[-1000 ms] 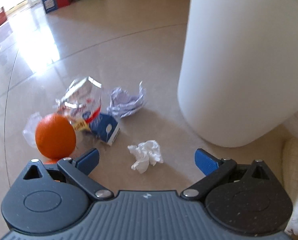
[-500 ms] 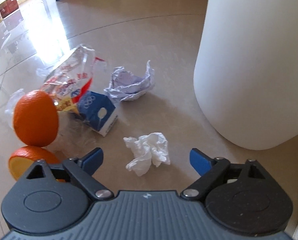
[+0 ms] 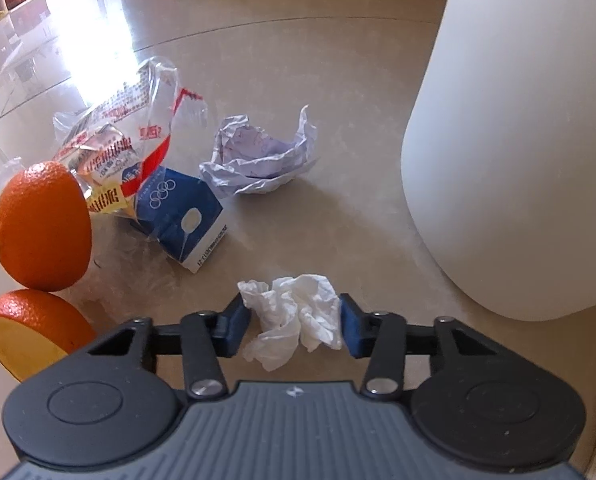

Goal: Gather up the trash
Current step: 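Move the left gripper to the crumpled white tissue and grasp it, then carry the white tissue over the bin and open the left gripper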

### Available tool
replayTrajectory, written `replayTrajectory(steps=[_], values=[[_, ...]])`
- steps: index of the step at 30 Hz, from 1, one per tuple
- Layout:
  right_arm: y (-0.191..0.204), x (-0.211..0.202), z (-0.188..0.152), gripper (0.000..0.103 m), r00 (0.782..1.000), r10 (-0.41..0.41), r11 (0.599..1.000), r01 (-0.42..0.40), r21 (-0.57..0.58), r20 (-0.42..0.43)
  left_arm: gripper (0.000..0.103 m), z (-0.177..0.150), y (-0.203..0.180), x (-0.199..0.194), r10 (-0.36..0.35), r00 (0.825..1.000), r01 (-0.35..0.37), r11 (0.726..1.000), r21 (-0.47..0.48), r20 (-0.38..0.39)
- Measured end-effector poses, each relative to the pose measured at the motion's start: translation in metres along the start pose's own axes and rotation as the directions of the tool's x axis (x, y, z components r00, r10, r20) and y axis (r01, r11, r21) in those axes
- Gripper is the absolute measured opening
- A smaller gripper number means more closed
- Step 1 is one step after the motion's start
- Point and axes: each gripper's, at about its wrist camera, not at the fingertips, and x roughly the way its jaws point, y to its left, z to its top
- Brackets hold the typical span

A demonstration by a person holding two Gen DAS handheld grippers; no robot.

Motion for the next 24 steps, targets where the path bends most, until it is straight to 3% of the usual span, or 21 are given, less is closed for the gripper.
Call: replayTrajectory(steps=[11,17,24], values=[[0.0,0.0,0.0,0.023,1.0,-0.001,1.0,0.001,-0.003,0.0,0.026,0.0,0.002,-0.011,-0.03,0.999,0.031,0.999,0.027,-0.029],[0.0,0.0,0.0,0.023,1.0,-0.002,1.0,0.002,-0.003,0.001,0.024,0.006,0.005,-0.024,-0.048,0.998,0.049,0.998,0.039,-0.034],[0.0,0.0,0.0,0.023,1.0,-0.002,1.0,0.002,-0.004,0.001,0.023,0.016,0.003,-0.056,-0.072,0.996,0.078,0.989,0.125,-0.056]])
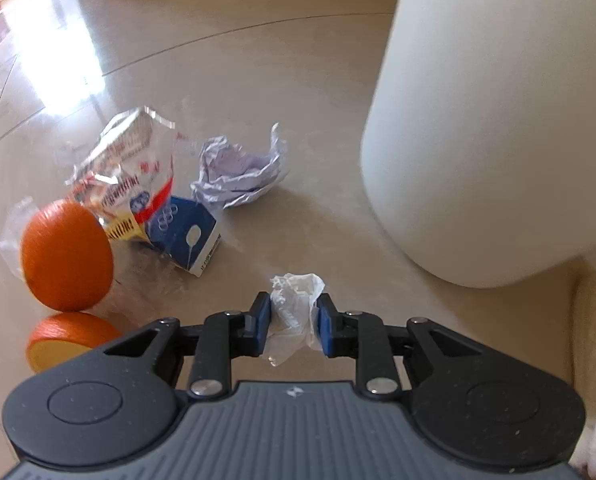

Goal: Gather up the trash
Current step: 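Carry the white tissue over the bin and open the left gripper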

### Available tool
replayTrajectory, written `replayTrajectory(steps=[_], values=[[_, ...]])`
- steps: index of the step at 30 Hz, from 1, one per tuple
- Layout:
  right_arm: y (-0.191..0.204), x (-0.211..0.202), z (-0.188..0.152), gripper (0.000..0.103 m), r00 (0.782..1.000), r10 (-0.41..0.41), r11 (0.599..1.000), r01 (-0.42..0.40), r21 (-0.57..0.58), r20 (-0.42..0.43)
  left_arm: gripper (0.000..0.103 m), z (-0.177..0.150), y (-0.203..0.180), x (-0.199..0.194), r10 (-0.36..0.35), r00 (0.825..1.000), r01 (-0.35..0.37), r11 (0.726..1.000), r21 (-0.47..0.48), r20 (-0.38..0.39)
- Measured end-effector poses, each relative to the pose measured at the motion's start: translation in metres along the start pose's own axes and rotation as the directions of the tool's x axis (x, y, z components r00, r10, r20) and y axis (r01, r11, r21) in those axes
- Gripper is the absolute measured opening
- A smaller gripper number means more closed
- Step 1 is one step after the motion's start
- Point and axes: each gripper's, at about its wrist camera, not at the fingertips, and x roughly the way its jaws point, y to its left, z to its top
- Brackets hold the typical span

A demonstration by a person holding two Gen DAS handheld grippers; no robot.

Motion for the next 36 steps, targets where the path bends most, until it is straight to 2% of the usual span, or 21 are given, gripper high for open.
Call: replayTrajectory(steps=[5,11,16,21,24,27,30,31,32,34,36], values=[[0.0,0.0,0.0,0.023,1.0,-0.001,1.0,0.001,0.0,0.0,0.023,0.017,-0.005,-0.047,-0.048,0.999,0.048,0.995,0.089,-0.006],[0.0,0.0,-0.001,0.023,1.0,-0.002,1.0,0.002,-0.001,0.0,0.023,0.054,-0.017,-0.122,-0.107,0.994,0.109,0.972,0.208,-0.022],[0.0,0.0,-0.001,0.023,1.0,-0.004,1.0,0.004,-0.002,0.001,0.024,0.095,-0.033,-0.179,-0.156,0.988,0.149,0.955,0.257,0.007],[-0.002,0.0,0.0,0.023,1.0,0.002,1.0,-0.002,0.0,-0.003,0.024,0.135,-0.056,-0.222,-0.232,0.97,0.202,0.932,0.301,0.069],[-0.002,0.0,0.0,0.023,1.0,-0.002,1.0,0.002,-0.009,-0.003,0.024,0.152,-0.072,-0.228,-0.26,0.961,0.219,0.923,0.317,0.096],[-0.002,0.0,0.001,0.023,1.0,0.002,1.0,-0.002,-0.004,-0.005,0.024,0.161,-0.087,-0.218,-0.274,0.956,0.226,0.916,0.333,0.106],[-0.004,-0.001,0.001,0.022,1.0,0.008,1.0,-0.008,-0.002,-0.005,0.026,0.163,-0.1,-0.207,-0.267,0.958,0.216,0.914,0.344,0.106],[-0.004,-0.002,0.001,0.022,1.0,0.011,1.0,-0.011,0.0,-0.004,0.039,0.164,-0.103,-0.202,-0.263,0.96,0.216,0.915,0.341,0.097],[-0.006,-0.002,0.001,0.021,1.0,0.017,1.0,-0.017,0.005,-0.003,0.062,0.164,-0.105,-0.198,-0.257,0.963,0.215,0.918,0.332,0.087],[-0.008,-0.002,0.001,0.021,1.0,0.025,1.0,-0.025,0.009,-0.001,0.084,0.163,-0.102,-0.195,-0.241,0.964,0.196,0.927,0.319,0.11],[-0.01,-0.002,0.001,0.021,0.999,0.033,0.999,-0.033,0.013,-0.002,0.085,0.16,-0.1,-0.198,-0.23,0.961,0.174,0.935,0.308,0.156]])
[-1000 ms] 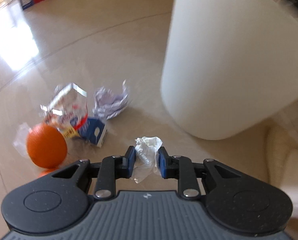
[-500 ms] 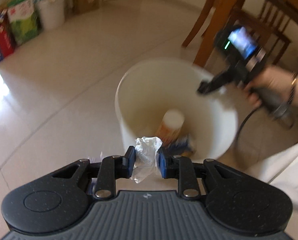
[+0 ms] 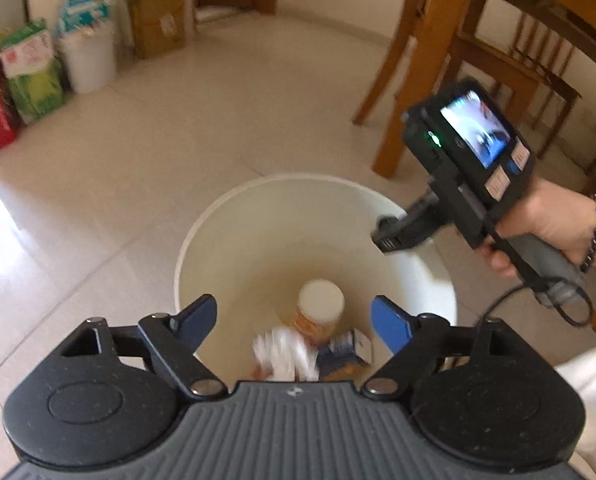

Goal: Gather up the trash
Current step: 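Carry the white tissue over the bin and open the left gripper, then move the left gripper to the cut orange half and grasp it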

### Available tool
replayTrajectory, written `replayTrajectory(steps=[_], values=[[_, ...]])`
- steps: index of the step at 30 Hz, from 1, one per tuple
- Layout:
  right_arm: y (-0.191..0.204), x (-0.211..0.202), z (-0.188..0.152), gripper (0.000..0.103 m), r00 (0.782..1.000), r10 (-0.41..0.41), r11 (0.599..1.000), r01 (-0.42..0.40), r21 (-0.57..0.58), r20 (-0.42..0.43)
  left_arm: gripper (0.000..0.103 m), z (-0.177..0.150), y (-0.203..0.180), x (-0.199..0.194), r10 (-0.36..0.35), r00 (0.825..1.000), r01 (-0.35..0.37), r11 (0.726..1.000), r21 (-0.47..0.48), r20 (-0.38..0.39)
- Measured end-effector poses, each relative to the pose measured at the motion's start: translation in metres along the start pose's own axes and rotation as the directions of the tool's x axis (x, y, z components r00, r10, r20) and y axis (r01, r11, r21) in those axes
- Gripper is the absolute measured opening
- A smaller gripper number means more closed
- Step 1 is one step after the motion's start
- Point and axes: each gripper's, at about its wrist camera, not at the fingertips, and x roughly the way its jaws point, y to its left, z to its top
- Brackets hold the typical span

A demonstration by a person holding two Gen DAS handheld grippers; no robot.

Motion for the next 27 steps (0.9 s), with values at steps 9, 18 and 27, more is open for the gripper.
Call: replayTrajectory(steps=[9,18,27], values=[[-0.001,0.003,0.0,0.02,1.0,-0.001,1.0,0.001,-0.003,-0.003,0.093,-0.018,0.031,-0.008,0.014,1.0,-0.014,0.993,-0.114,-0.001],[0.003,0.003,0.001,0.021,1.0,-0.01,1.0,0.01,-0.011,-0.003,0.095,-0.038,0.052,-0.018,0.08,0.997,-0.078,0.988,-0.134,0.014],[0.004,0.003,0.0,0.021,1.0,-0.013,1.0,0.013,-0.014,0.0,0.098,-0.102,0.08,-0.021,0.219,0.975,-0.211,0.966,-0.15,0.039]])
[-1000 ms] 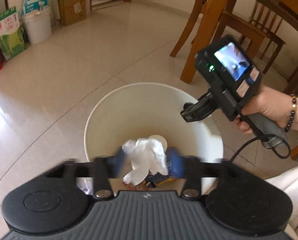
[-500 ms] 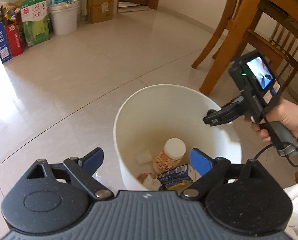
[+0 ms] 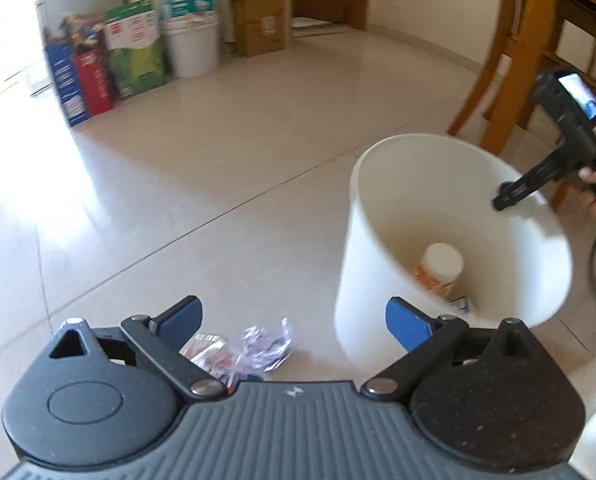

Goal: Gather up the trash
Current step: 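Move the left gripper to the cut orange half and grasp it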

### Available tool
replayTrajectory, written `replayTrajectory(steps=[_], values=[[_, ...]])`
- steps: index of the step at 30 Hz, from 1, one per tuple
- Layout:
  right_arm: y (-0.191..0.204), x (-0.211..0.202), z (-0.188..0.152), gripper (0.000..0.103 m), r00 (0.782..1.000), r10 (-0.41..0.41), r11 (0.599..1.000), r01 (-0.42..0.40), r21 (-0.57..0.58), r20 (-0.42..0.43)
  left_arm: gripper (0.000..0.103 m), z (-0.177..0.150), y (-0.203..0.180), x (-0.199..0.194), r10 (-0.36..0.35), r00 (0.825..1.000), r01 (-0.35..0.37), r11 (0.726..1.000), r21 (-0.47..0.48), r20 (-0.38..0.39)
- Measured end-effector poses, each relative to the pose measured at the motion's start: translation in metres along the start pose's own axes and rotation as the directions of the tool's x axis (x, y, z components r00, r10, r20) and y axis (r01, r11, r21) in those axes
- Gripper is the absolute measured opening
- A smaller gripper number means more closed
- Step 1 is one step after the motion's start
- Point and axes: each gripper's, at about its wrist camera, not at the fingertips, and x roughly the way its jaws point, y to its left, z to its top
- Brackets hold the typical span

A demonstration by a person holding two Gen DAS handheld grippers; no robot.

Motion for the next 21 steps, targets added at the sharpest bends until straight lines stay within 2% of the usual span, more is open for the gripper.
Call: replayTrajectory(steps=[6,8,12,17,21], values=[[0.001,-0.001,-0.001,0.021,1.0,-0.005,1.0,0.005,-0.005,0.001,0.099,-0.058,0.024,0.022,0.056,0.998,-0.06,0.99,-0.125,-0.034],[0.002,-0.001,-0.001,0.022,1.0,-0.007,1.0,0.007,-0.005,0.002,0.099,-0.081,0.031,0.033,0.096,0.994,-0.103,0.983,-0.151,-0.052],[0.003,-0.002,-0.001,0.022,1.0,-0.011,1.0,0.012,-0.011,0.005,0.099,-0.13,0.044,0.067,0.207,0.97,-0.23,0.953,-0.2,-0.126],[0.004,-0.002,-0.001,0.022,1.0,-0.015,1.0,0.016,-0.011,0.005,0.098,-0.162,0.059,0.094,0.246,0.955,-0.288,0.904,-0.316,-0.167],[0.005,-0.001,0.0,0.023,1.0,-0.02,1.0,0.02,-0.011,0.004,0.098,-0.176,0.065,0.109,0.24,0.955,-0.287,0.897,-0.336,-0.176]])
